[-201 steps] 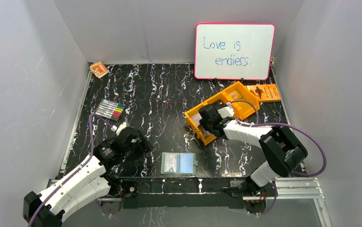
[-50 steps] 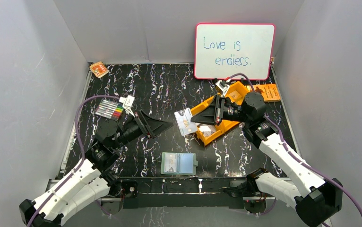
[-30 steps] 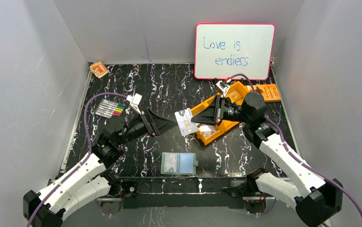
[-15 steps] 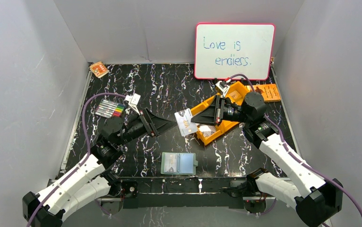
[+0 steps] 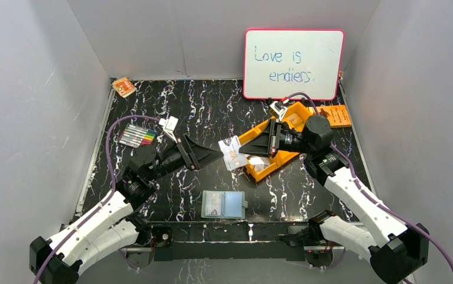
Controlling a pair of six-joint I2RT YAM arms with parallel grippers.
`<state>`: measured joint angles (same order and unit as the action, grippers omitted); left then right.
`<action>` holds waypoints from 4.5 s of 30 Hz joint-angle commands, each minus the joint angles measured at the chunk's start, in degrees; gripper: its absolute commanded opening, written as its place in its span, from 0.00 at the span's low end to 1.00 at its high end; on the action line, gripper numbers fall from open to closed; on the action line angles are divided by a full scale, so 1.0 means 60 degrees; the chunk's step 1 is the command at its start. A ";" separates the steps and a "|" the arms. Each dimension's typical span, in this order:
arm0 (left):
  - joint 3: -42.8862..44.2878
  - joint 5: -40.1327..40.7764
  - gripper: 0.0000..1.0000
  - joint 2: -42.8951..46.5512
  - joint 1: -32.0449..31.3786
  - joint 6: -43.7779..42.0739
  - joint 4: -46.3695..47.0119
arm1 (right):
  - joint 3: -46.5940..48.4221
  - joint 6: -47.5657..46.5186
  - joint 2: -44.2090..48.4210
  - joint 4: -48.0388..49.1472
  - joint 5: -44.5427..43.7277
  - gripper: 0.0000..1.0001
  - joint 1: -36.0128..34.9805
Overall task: Put the credit cards into the card holder
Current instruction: Pick up the credit card from the storage box.
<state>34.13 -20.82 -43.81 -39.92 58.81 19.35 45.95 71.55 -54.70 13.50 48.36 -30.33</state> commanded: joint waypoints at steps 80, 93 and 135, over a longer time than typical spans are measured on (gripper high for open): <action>-0.0840 -0.0555 0.00 -0.1765 0.0004 0.2731 0.4553 | -0.1640 0.1159 0.0664 0.1193 -0.0912 0.23 -0.0102; -0.0992 -0.0264 0.00 -0.1714 0.0003 0.2509 0.4282 | -0.1675 0.0991 0.0863 0.0768 -0.1135 0.00 -0.0102; 0.0441 0.0768 0.81 -0.0681 0.0018 -0.0326 -0.2907 | -0.0344 -0.3867 0.1249 -0.5386 -0.2672 0.00 -0.0116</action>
<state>31.70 -24.40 -52.27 -39.77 64.77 20.29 42.24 54.96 -48.80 -7.99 37.76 -30.87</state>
